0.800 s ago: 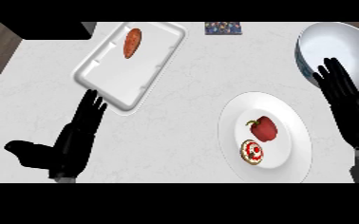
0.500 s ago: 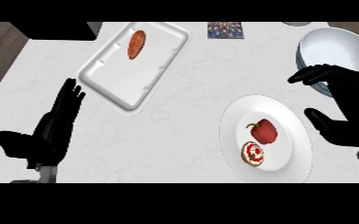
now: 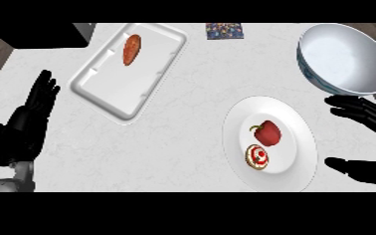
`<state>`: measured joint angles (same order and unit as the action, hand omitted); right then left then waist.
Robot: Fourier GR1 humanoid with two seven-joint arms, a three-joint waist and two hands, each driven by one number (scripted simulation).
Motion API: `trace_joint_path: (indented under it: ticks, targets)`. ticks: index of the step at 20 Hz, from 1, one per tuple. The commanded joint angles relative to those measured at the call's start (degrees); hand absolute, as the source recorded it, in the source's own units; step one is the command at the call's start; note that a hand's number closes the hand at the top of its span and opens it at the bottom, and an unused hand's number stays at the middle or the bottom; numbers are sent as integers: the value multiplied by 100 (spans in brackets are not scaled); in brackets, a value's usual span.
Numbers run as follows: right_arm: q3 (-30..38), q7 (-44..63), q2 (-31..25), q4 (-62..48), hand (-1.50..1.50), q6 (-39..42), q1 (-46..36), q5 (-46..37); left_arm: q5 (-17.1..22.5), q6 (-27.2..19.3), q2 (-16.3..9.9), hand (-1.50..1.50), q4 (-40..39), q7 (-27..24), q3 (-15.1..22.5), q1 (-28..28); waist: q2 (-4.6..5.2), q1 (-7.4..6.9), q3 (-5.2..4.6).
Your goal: Pick the bell pepper from the plate and place it in the bowl
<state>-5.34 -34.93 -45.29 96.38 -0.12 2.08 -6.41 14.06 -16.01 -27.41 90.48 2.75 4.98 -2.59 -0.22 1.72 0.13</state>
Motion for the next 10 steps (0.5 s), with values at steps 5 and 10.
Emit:
trace_joint_path:
  ticks: [5,10]
  targets:
    - [727,-1111,77,-315,-150,-155,931,-581,-328,161,40,0,88,522,-98,-396,13,-137,-12]
    - [770,256,-121,581,-150,476,265,-689,-417,348,320,0,-888,72,-293,-876,25,-136,-18]
